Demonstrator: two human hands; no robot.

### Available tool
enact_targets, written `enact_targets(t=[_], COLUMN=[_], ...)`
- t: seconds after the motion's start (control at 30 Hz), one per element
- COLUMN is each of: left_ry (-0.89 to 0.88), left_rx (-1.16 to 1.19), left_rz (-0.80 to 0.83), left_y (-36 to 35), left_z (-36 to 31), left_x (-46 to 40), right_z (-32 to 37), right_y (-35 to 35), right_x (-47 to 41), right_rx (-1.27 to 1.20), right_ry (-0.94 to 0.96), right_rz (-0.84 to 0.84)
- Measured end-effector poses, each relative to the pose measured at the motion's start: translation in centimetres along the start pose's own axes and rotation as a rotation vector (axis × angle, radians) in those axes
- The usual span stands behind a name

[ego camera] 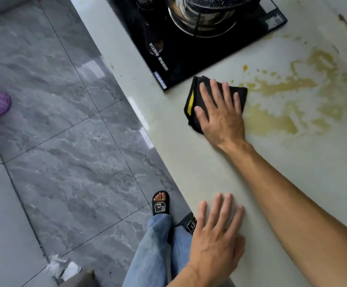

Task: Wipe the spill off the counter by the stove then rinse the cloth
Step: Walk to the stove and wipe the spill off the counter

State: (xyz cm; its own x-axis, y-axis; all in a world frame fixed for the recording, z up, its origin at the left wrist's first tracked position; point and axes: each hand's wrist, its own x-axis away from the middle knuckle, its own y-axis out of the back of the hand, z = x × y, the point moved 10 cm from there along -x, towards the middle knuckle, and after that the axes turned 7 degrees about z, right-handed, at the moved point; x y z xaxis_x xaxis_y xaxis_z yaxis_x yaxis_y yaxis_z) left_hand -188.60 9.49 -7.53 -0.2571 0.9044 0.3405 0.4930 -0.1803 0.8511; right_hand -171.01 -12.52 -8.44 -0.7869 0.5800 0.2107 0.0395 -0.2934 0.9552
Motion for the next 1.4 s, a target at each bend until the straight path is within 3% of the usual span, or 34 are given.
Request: enact_targets(t=[0.13,0.33,0.43,0.53,0.67,0.73,0.9,1.03,1.17,1.27,1.4], left_ry=[-0.017,-0.034,-0.046,-0.064,-0.070,-0.076,-0.059,-0.050,-0.055,-0.051,-0.041], left_rx=[-0.033,-0.033,-0.016,-0.041,-0.041,-0.036,-0.025,-0.040,-0.056,-0.067,-0.066], left_rz=[-0.031,0.016,-0.033,-0.077,-0.087,-0.078,-0.066,-0.076,-0.090,-0.108,-0.146], left_y=[0.4,-0.2,-0.3,-0.6,-0.9,-1.1,-1.8,-1.6,-1.4,-1.4,-0.6], left_z=[0.0,-0.1,-0.3,-0.2,-0.2,-0.2,0.1,0.0,-0.2,0.0,0.1], left_x=[0.0,-0.1,0.0,0.1,0.2,0.2,0.3,0.3,0.2,0.1,0.1], right_z=[-4.2,-7.4,-11.4,-10.7,-7.8,-9.4,-17.7,-17.3,-12.7,-13.1,-18.6], right_y=[0.3,-1.2,1.0,1.7,-0.6,-1.4,1.3,2.7,1.1,-0.3,1.1], right_x=[4.9,11.6,8.7,6.7,11.1,14.9,15.1,10.1,10.6,14.7,15.3], right_rx=[0.001,0.082,0.019,-0.004,0.036,0.063,0.015,-0.001,0.013,0.051,0.026], right_ry=[-0.110,0.069,-0.186,-0.369,-0.108,-0.057,-0.345,-0.535,-0.327,-0.173,-0.360], right_rz=[-0.026,0.093,-0.007,-0.083,-0.022,0.019,-0.015,-0.099,-0.074,-0.020,-0.045])
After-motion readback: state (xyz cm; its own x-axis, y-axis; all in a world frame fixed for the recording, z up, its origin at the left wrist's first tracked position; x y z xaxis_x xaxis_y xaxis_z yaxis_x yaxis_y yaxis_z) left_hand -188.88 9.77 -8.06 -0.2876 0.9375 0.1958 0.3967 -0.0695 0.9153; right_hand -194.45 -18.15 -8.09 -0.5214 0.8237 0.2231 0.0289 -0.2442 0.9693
